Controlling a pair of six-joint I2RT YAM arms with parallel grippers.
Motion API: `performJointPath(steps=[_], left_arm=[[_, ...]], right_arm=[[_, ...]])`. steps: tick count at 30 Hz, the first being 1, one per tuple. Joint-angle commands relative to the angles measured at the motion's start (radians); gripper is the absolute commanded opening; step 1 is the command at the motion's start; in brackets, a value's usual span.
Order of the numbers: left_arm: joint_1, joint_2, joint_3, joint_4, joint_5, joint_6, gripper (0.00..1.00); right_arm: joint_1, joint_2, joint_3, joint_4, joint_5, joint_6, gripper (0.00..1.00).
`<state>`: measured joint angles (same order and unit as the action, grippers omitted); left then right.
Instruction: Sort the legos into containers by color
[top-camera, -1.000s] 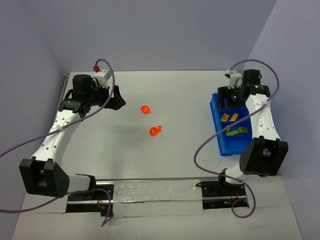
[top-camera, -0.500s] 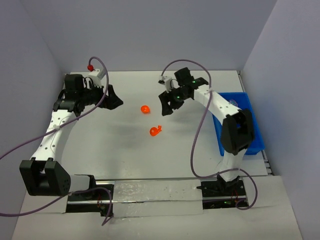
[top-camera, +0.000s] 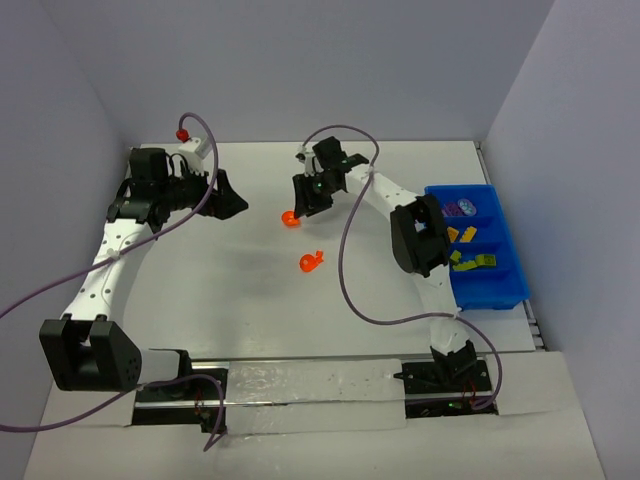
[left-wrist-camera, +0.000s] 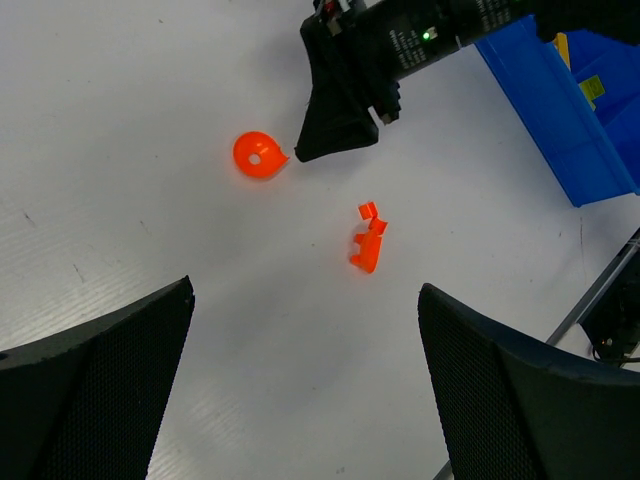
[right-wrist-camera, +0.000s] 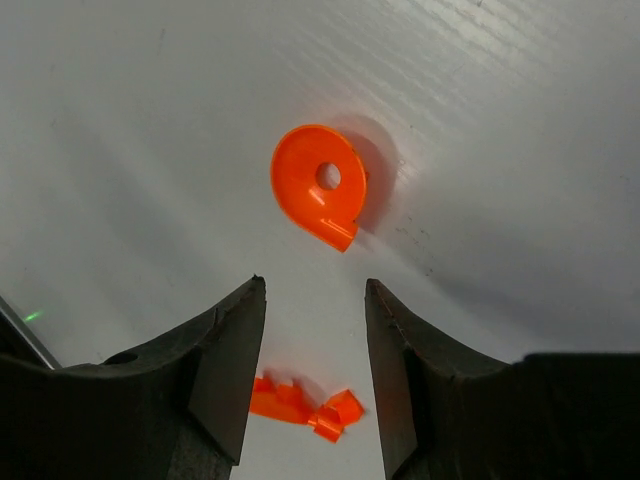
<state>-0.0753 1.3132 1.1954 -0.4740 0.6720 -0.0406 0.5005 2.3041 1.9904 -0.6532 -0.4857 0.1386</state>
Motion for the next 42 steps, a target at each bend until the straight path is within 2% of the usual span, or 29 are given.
performJointPath(steps=[1,18,25,29,31,32,37,42], left_arm=[[0.008,0.003,0.017,0.029,0.041,0.005,0.99],[0.007,0.010,0.026,0.025,0.038,0.007,0.99],[0.008,0.009,0.020,0.027,0.034,0.008,0.99],[0.008,0.007,0.012,0.034,0.017,0.008,0.99],[0.007,0.005,0.007,0.037,0.010,0.007,0.99],[0.006,0.004,0.006,0.038,0.008,0.007,0.99],[0.006,-0.011,-0.009,0.056,-0.019,-0.008,0.99],[0.006,-0.017,0.002,0.041,-0.029,0.004,0.99]], right_arm=[[0.016,0.037,0.051,0.051,0.042,0.081,0.52],[0.016,0.189,0.167,0.060,-0.004,0.114,0.48],[0.015,0.209,0.177,0.072,-0.034,0.125,0.29],[0.014,0.197,0.157,0.079,-0.051,0.130,0.11],[0.012,0.166,0.125,0.085,-0.070,0.133,0.01],[0.012,0.149,0.113,0.091,-0.075,0.135,0.00],[0.001,-0.069,-0.055,0.142,-0.088,0.138,0.00],[-0.065,-0.358,-0.183,0.081,-0.087,0.073,0.00]])
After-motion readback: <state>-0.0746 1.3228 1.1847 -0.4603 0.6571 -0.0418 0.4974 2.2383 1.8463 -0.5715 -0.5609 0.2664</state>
